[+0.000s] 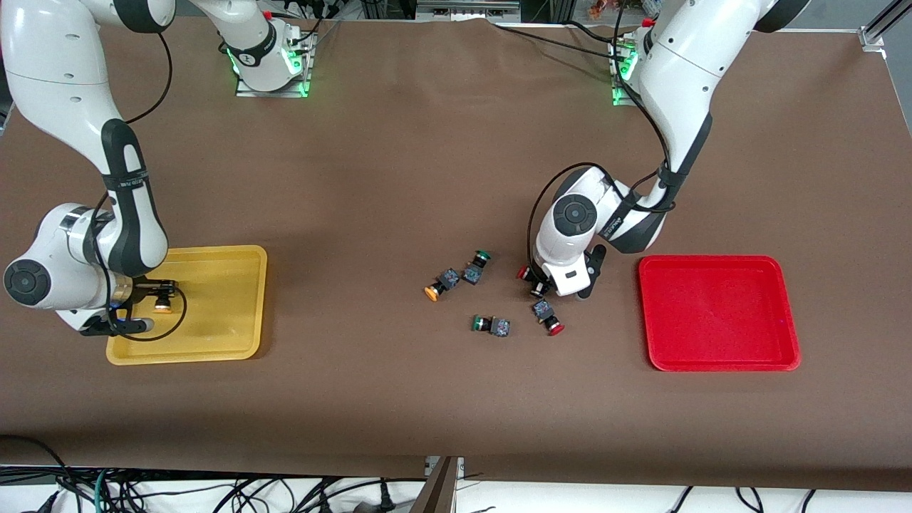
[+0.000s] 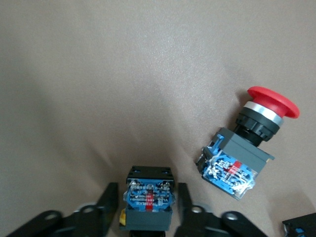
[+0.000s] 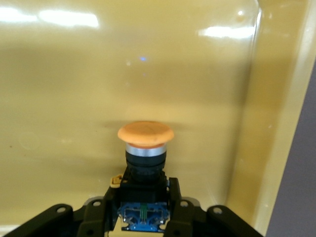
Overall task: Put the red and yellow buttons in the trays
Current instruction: 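Lower the yellow button into the yellow tray while the left gripper grasps a red button, then release the yellow button while the left gripper carries the red button to the red tray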
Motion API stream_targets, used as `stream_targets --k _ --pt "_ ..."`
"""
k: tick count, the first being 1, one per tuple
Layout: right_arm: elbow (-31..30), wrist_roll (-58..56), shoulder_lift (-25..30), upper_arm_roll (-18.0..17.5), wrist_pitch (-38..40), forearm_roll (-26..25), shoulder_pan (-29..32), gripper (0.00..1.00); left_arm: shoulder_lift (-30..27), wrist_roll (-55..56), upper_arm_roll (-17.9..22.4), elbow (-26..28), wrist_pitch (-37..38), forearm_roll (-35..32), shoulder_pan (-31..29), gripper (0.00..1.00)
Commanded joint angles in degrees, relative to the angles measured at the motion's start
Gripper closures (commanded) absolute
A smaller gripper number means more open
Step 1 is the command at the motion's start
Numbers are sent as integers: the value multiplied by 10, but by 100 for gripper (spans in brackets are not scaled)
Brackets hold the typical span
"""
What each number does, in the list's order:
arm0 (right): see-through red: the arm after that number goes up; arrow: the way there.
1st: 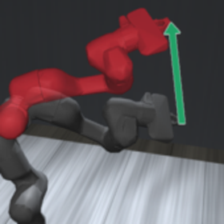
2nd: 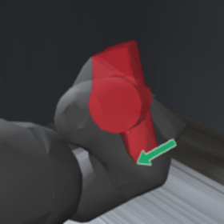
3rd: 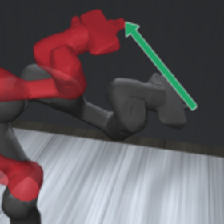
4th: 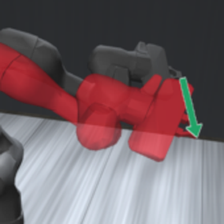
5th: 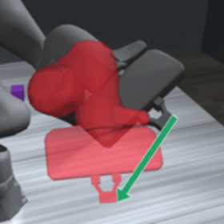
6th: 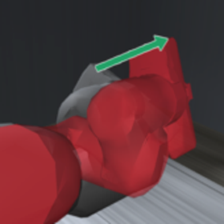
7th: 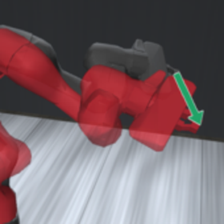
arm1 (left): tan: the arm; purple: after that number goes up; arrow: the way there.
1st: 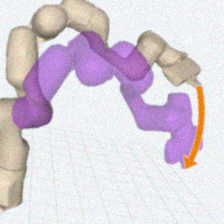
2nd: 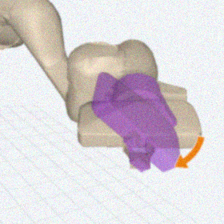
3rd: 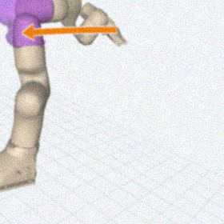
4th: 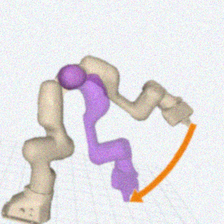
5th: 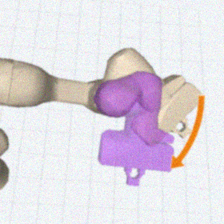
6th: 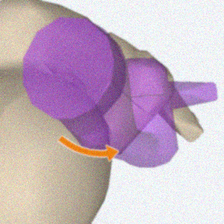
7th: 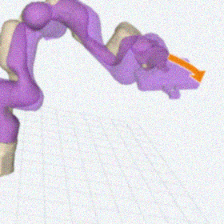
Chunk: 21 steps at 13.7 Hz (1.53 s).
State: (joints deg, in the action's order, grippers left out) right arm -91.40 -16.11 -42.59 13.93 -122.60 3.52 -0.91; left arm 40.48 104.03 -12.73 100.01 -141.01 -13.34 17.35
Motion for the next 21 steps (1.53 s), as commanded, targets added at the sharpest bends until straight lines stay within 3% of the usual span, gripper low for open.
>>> stream_targets --k 1,3,6,9,11,13,19,21 --pt "-5 -14 7 -8 -5 10 7 11 -3 -20 4 -10 6 -16 1 100" --pt "7 -11 18 -15 2 10 1 2 -21 -60 2 -12 34 -16 -8 100" --pt "25 26 40 -48 38 14 0 2 -52 -165 -1 -31 109 -6 -29 100" --pt "37 124 53 -93 74 16 -1 2 -90 -329 -3 -30 174 3 -71 100" --pt "37 222 65 -125 75 15 -10 2 -117 -467 -9 -28 204 45 -118 100" --pt "39 329 65 -134 75 15 -41 2 -124 -574 -9 -28 231 53 -153 100" --pt "61 649 44 -134 39 13 -167 2 -129 -909 -8 -22 229 53 -266 100" --pt "60 744 33 -134 -5 14 -206 2 -122 -958 -8 -6 186 53 -285 100"
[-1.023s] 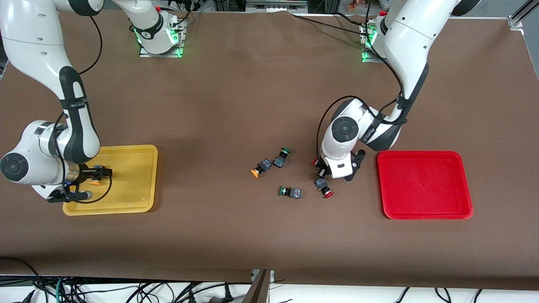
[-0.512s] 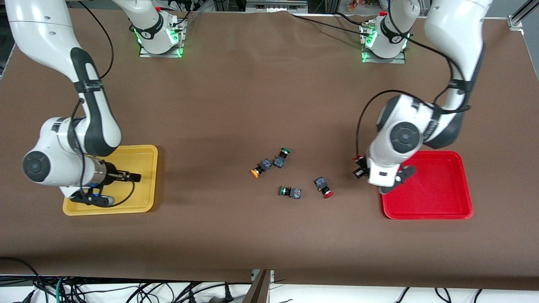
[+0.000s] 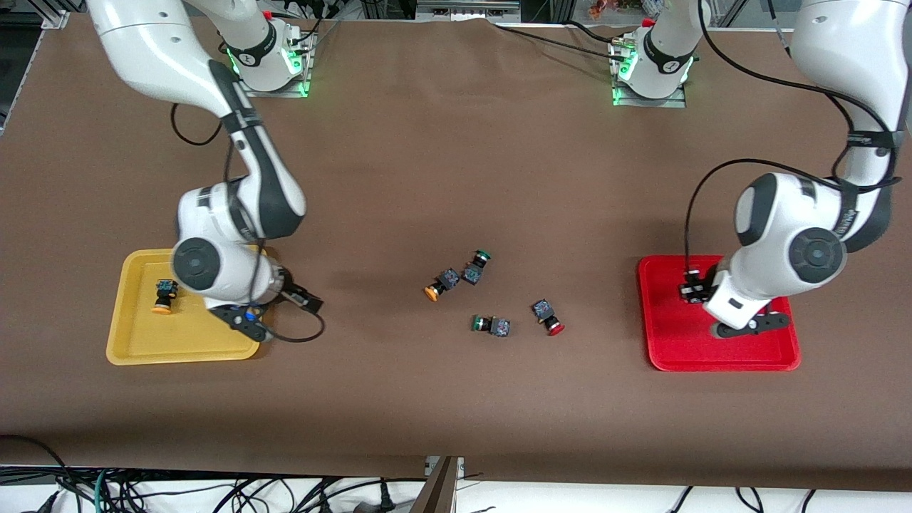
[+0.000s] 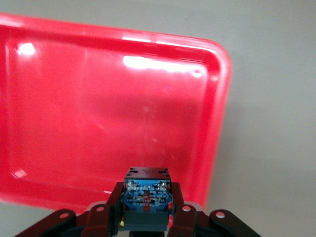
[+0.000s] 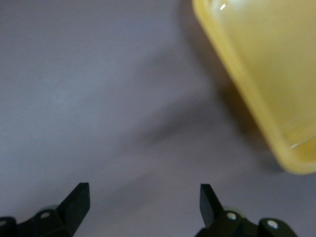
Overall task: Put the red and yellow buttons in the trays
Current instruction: 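Grasp the second yellow button with the right gripper while the left gripper releases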
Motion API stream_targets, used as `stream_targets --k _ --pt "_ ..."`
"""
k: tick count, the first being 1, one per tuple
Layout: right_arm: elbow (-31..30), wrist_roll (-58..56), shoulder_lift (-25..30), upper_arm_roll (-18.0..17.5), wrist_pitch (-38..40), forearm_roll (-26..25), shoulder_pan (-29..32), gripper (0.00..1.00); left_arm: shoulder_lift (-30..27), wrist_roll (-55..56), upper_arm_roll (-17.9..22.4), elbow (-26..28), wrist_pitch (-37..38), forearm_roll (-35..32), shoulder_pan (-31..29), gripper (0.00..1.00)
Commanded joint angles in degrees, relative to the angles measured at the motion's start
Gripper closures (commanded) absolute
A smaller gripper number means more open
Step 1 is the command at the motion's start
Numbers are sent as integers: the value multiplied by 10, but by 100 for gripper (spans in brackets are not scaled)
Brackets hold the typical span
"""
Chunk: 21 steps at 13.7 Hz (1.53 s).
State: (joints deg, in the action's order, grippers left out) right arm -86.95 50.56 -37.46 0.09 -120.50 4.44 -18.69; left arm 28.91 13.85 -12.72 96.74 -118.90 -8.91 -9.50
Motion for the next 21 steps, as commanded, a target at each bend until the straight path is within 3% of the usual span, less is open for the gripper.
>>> stream_targets --k 1,3,5,9,10,11,12,16,21 --pt "15 126 -25 4 -51 4 -50 2 -3 -59 -7 49 -78 6 -18 100" --pt "16 202 -38 5 -107 2 -85 2 12 -60 -6 92 -172 0 -27 100" --pt "16 271 -53 5 -156 0 -112 2 37 -61 -5 102 -231 -13 -27 100" --pt "18 335 -78 8 -220 -3 -147 2 56 -60 -3 102 -257 -24 -27 100" --pt "22 344 -82 9 -225 -3 -154 2 62 -59 -2 101 -261 -26 -27 84" --pt "33 348 -90 9 -225 -3 -161 2 66 -59 -2 101 -267 -28 -27 35" --pt "47 349 -98 9 -225 -3 -168 2 67 -59 1 101 -269 -30 -27 0" --pt "66 350 -112 11 -224 -3 -190 2 41 -45 -1 98 -255 -34 -27 0" --pt "67 350 -139 28 -228 -10 -229 2 -17 -44 -13 43 -115 -26 -23 0"
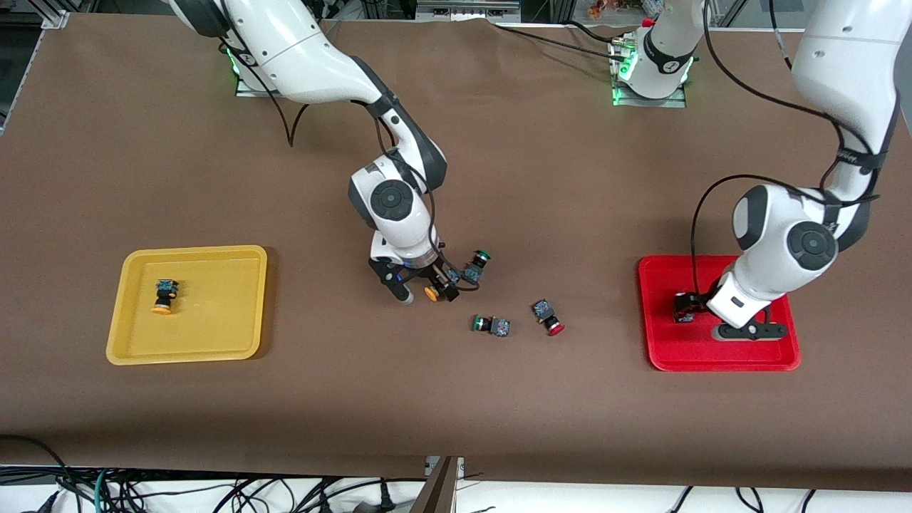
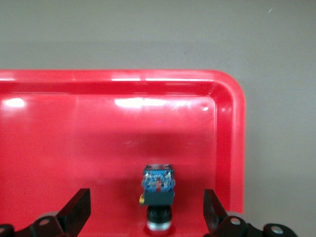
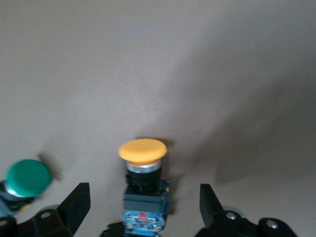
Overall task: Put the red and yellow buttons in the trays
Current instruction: 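Grasp the second yellow button with the right gripper while the left gripper releases, then carry the yellow button to the yellow tray while the left gripper reaches red buttons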
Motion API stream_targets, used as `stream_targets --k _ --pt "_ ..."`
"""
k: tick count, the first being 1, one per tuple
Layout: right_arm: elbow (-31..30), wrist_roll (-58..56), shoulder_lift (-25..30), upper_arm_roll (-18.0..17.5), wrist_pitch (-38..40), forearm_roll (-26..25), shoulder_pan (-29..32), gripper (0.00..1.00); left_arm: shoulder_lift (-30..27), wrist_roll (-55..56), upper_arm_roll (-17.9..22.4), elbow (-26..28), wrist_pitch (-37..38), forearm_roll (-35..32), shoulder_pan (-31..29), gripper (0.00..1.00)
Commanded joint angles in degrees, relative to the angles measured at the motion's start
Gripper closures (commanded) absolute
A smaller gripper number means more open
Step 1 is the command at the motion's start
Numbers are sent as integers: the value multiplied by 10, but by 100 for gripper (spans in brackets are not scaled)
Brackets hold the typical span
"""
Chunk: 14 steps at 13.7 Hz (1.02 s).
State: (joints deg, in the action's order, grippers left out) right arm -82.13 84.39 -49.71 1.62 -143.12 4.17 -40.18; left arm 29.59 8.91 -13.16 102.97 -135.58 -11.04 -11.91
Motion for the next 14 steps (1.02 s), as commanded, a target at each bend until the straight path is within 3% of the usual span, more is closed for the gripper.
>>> stream_targets --k 1,5,6,7,10,11,14 --pt "19 11 -19 13 -1 -8 -15 2 -23 6 -16 -37 78 -5 2 0" --pt "19 10 -26 13 -1 -8 -21 5 -23 85 -56 -50 95 -4 5 0" --pt "19 9 -26 13 -1 -9 -22 16 -23 118 -73 -50 95 -5 7 0" --pt "19 9 -26 13 -1 -9 -22 37 -22 146 -86 -50 95 -5 12 0" --pt "19 2 -25 13 -1 -9 -22 80 2 252 -92 -86 95 -7 79 0" --pt "19 -6 -23 14 -1 -9 -19 85 16 286 -89 -104 97 -11 103 0" --pt "19 -52 0 33 6 -13 -13 86 53 386 -84 -145 97 -13 159 0"
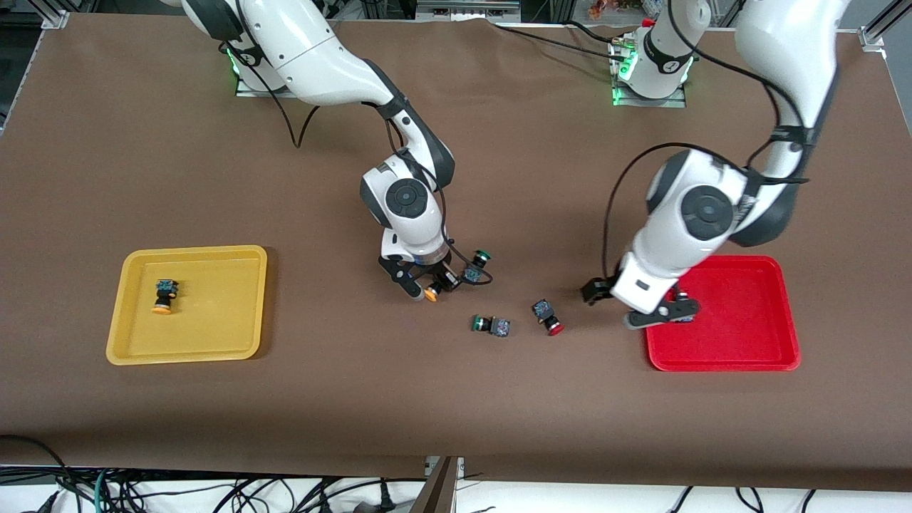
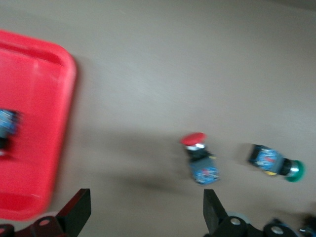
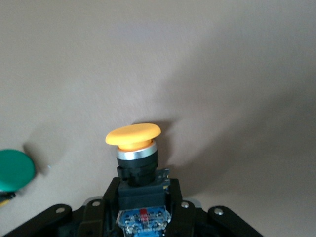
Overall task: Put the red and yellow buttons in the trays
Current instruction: 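Carry the yellow button to the yellow tray while the left gripper reaches red buttons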
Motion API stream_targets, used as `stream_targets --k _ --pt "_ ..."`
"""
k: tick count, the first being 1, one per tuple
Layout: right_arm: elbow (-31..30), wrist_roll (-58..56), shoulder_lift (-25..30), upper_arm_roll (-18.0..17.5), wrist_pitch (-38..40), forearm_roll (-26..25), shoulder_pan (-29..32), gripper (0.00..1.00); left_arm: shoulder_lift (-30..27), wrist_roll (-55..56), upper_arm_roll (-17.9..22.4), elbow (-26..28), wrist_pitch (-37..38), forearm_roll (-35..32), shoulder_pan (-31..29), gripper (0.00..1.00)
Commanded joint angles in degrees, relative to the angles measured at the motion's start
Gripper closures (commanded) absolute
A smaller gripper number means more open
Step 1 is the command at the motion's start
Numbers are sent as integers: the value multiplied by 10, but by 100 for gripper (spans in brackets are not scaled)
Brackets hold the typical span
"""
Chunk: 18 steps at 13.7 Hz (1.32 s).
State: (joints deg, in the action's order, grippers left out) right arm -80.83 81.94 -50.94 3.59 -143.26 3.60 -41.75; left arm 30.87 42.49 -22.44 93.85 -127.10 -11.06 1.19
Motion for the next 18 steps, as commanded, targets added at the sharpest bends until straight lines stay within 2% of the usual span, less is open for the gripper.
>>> stream_targets --k 1,4,8,13,18 --pt "5 -51 22 15 21 -4 15 86 52 76 12 -64 12 -12 44 0" --pt "4 -143 63 15 110 2 54 86 99 152 53 -110 12 -12 102 0" --pt "2 -301 116 16 223 4 114 86 138 247 132 -119 5 -11 172 0" --pt "-3 -475 149 19 312 4 185 85 184 285 144 -126 -32 -12 177 0" --pt "-14 -643 153 67 337 4 224 86 190 285 148 -127 -44 -12 181 0"
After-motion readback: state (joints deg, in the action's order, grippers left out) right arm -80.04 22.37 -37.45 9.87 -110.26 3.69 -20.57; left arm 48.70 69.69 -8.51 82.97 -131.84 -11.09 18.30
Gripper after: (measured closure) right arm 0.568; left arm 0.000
